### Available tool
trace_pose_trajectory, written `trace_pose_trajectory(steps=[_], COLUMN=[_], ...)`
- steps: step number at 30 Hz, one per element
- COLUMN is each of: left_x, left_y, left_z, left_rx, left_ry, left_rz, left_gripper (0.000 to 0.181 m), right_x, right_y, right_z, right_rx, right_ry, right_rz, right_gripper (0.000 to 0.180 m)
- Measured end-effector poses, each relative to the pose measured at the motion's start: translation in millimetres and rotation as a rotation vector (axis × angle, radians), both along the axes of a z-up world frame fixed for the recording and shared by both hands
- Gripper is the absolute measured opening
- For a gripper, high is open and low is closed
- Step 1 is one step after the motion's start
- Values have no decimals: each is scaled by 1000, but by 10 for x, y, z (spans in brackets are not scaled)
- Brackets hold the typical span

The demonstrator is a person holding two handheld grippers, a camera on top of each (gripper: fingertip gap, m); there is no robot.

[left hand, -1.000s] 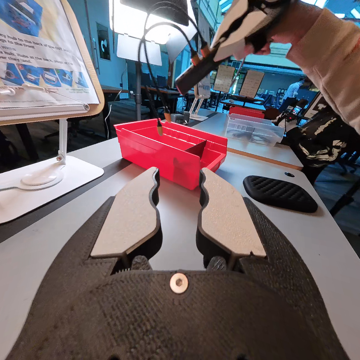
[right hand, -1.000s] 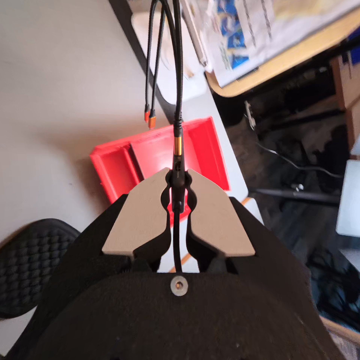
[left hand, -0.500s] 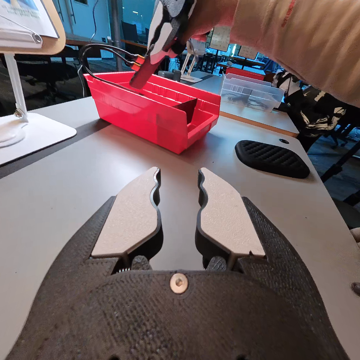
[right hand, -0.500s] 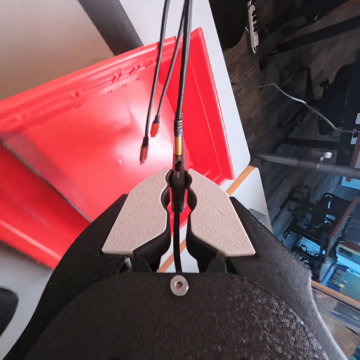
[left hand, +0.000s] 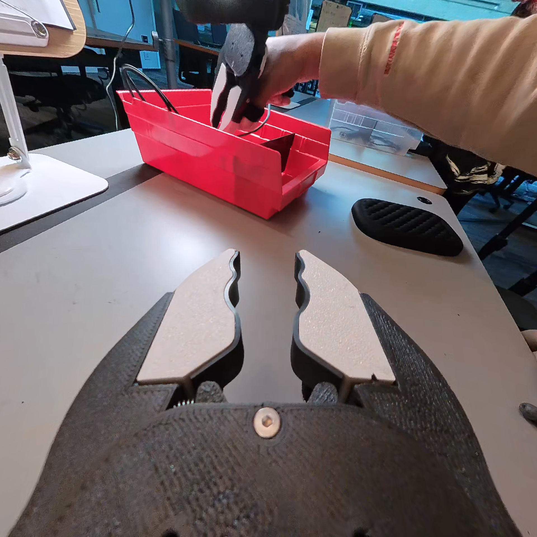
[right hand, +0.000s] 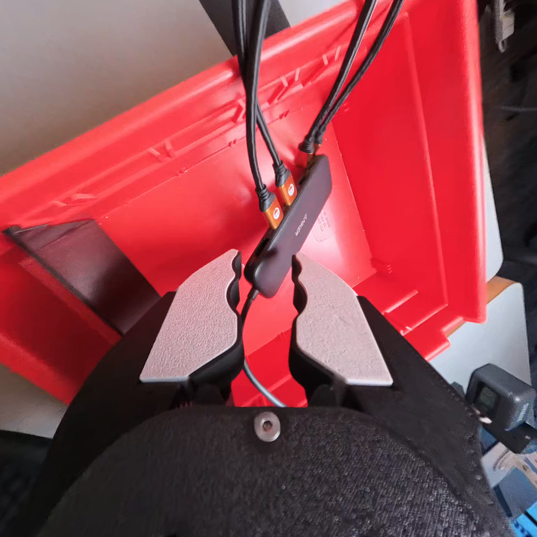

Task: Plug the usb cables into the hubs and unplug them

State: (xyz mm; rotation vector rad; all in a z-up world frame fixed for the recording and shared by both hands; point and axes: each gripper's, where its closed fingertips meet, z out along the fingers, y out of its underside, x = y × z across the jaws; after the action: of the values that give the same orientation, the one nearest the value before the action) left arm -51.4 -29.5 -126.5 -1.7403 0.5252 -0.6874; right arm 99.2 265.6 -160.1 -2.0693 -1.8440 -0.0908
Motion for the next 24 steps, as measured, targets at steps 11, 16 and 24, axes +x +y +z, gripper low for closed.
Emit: trace_pose_trajectory(steps=[11, 16, 24], left_x=[-58, -177, -729], left_y=[19, 52, 40], left_z=[56, 102, 470], left_rx=[26, 55, 155], left_ry=[-4, 4, 15], left_rz=[45, 110, 298], left_gripper=[35, 36, 36], right_x=[-519, -616, -674], right_y=[-732, -1399, -2021], right_z=[1383, 1480, 845], right_rx=[93, 111, 83], right_ry=[803, 1134, 1263], right_rz=[80, 120, 201], right_gripper=[39, 37, 32])
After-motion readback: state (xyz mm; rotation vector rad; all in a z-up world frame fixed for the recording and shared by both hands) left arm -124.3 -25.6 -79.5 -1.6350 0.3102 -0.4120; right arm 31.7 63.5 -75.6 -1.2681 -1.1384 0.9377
